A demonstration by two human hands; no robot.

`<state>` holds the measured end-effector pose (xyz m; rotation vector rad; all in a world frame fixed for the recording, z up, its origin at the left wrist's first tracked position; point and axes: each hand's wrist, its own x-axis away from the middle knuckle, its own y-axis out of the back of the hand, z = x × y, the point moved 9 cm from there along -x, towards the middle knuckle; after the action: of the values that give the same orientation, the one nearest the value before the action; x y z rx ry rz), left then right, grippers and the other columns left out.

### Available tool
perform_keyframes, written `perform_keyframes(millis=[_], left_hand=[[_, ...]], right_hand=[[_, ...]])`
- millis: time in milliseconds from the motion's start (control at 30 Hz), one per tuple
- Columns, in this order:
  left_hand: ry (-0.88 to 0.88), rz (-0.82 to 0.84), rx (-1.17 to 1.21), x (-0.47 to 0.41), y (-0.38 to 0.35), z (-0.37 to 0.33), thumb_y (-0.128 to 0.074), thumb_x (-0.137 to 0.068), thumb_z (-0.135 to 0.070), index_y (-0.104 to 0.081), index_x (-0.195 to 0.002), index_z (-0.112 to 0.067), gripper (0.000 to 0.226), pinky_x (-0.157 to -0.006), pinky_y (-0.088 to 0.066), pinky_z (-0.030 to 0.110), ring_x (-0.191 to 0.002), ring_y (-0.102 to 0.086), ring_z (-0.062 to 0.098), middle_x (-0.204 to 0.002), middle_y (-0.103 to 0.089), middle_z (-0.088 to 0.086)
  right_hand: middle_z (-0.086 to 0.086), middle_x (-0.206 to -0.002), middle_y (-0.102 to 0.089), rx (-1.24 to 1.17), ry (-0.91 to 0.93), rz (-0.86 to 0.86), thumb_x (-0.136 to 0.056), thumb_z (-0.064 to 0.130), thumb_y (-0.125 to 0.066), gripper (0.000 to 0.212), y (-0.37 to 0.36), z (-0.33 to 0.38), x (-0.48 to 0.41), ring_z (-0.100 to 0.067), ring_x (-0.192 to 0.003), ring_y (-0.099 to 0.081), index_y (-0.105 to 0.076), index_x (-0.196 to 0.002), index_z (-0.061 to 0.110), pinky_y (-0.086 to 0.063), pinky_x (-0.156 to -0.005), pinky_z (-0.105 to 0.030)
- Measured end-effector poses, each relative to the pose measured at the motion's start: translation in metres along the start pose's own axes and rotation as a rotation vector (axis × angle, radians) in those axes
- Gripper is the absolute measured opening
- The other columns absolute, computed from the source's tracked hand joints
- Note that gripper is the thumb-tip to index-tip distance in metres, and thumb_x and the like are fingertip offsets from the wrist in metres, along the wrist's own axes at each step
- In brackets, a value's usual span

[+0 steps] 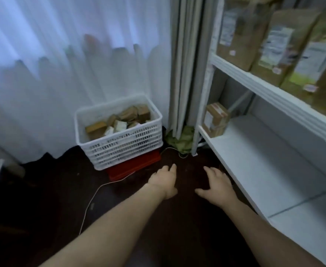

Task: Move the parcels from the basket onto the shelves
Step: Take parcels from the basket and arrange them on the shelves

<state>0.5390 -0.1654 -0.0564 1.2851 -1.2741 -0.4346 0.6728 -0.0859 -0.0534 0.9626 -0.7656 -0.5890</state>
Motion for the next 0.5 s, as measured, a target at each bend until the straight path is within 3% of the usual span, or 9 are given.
perform_keyframes(millis=[200, 500], left_hand=[[0.192, -0.038, 0.117, -0.031, 0.060, 0.151, -0.063, -0.086, -0.032, -0.007, -0.152, -0.014, 0.089, -0.107, -0.037, 0.041, -0.134, -0.035, 0.031, -0.148, -0.027, 0.012], [0.379, -0.075, 0.249, -0.115, 0.114, 0.290, -0.061, -0.087, -0.030, -0.014, -0.151, -0.012, 0.081, -0.103, -0.042, 0.039, -0.129, -0.041, 0.029, -0.144, -0.033, 0.010]], right_hand=[[-0.006, -0.156, -0.023, 0.089, 0.201, 0.057, -0.085, 0.048, -0.061, 0.084, -0.009, 0.139, -0.103, -0.019, -0.145, -0.018, -0.019, -0.152, 0.019, -0.005, -0.120, -0.038], [-0.003, -0.146, -0.037, 0.143, 0.332, 0.146, -0.084, 0.047, -0.062, 0.075, -0.013, 0.248, -0.268, -0.022, -0.135, -0.034, -0.030, -0.146, 0.019, -0.024, -0.114, -0.036]])
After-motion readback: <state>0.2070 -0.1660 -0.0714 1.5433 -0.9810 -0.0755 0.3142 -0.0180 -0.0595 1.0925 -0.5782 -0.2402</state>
